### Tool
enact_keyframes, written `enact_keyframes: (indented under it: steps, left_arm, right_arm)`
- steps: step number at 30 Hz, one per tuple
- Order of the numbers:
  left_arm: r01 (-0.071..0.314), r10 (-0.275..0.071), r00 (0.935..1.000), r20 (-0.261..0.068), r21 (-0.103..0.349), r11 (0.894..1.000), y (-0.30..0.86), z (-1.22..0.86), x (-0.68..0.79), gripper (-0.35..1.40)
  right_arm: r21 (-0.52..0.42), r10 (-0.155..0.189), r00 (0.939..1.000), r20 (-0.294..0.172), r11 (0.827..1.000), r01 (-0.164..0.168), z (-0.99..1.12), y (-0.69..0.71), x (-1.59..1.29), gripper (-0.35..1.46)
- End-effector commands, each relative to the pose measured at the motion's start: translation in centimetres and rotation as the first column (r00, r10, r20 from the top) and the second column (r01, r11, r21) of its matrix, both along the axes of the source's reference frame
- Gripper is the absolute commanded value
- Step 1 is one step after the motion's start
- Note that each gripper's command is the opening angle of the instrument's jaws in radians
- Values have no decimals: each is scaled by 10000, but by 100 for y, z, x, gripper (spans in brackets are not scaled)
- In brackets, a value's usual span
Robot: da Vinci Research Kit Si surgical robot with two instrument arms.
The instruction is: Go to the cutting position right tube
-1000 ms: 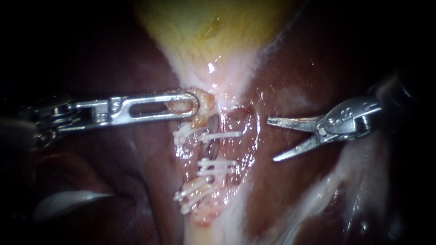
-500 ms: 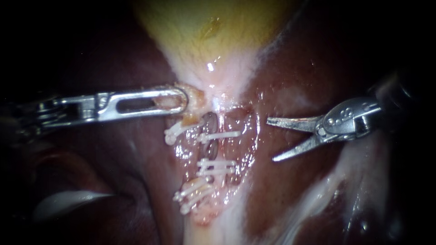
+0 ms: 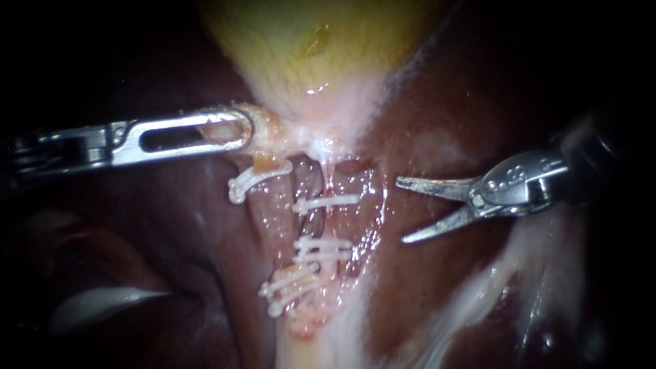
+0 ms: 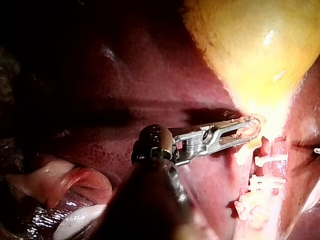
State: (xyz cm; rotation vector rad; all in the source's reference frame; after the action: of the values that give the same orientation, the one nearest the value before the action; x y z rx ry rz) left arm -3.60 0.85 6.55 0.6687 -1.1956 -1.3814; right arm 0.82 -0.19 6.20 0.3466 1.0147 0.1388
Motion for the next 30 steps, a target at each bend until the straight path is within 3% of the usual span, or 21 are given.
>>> enact_keyframes:
  steps: [1,6,12,19,30]
  left_arm:
    - [0,0,10000,1,-3,10000,0,1,0,-35]
    - [2,-2,10000,0,-3,10000,0,1,0,-35]
    - [6,-6,10000,-4,-8,10000,-1,1,0,-35]
    - [10,-10,10000,-7,-9,10000,-1,1,-1,-35]
    - [17,-17,10000,-12,-9,10000,-1,1,-1,-35]
  right_arm:
    - [147,-25,10000,-14,9999,25,2,-3,2,144]
    - [1143,32,10000,48,9934,-37,12,-19,15,144]
    - [2418,-354,9975,610,9701,197,27,-38,26,142]
    - [3666,-605,9912,1179,9303,132,39,-40,24,142]
    - [4855,-788,9872,1387,8742,16,49,-38,27,141]
